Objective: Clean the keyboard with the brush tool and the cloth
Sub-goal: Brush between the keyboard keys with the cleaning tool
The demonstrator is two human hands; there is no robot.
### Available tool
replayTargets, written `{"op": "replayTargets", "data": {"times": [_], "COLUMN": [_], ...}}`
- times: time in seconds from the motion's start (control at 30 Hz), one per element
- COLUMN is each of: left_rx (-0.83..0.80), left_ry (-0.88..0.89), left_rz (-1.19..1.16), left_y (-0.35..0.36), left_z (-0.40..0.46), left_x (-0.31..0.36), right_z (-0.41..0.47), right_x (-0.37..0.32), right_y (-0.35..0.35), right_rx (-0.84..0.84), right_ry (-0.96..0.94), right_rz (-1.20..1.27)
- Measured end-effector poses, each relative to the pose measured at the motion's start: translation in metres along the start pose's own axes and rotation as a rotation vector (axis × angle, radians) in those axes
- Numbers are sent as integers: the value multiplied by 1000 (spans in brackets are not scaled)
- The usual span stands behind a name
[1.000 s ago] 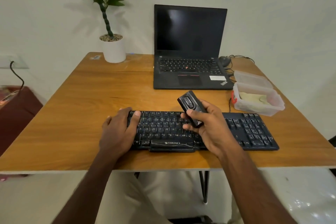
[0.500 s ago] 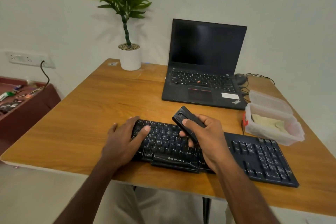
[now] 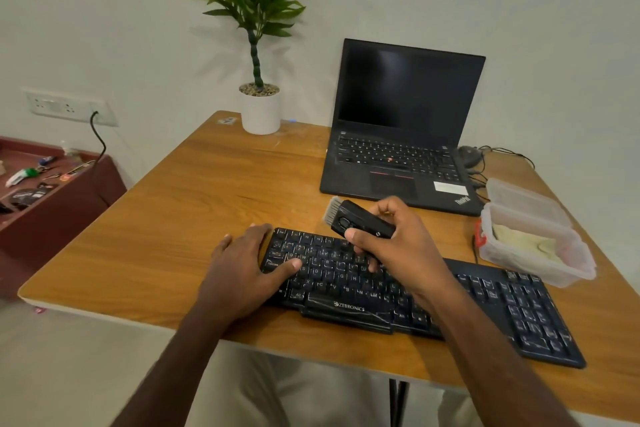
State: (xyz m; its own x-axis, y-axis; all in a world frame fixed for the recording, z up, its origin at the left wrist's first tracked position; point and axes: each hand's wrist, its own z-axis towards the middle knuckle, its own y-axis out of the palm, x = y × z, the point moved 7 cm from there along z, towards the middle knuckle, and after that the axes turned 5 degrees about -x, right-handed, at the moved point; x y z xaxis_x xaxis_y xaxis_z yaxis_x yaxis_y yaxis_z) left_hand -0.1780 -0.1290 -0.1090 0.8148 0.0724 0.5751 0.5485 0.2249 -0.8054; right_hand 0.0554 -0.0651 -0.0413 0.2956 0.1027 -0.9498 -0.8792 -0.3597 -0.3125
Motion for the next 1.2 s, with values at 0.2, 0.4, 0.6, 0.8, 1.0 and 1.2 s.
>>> {"op": "replayTargets", "data": {"times": [0.2,0.4,0.6,0.8,1.0,1.2], "left_rx": [24,1,-9,-10,6,-7], "left_ry": [15,38,54,22,44,35], "left_rz": [59,96,97,144,144,144], "left_y": [0,2,2,2,1,0], "left_z": [0,-1,0,-2,-2,-4], "left_x": [-3,-1,-1,1,2,5], "right_z": [24,55,76,94,89,97], "right_x": [-42,-66,-52,-61,-45,-57], "right_y": [13,70,110,88,100,85], "right_rx": [7,-166,-301,-237,-352,-261], "right_ry": [-178,-338,-389,-401,-384,-400], "right_rz": [-378,-603,-636,-627,-635,-409]}}
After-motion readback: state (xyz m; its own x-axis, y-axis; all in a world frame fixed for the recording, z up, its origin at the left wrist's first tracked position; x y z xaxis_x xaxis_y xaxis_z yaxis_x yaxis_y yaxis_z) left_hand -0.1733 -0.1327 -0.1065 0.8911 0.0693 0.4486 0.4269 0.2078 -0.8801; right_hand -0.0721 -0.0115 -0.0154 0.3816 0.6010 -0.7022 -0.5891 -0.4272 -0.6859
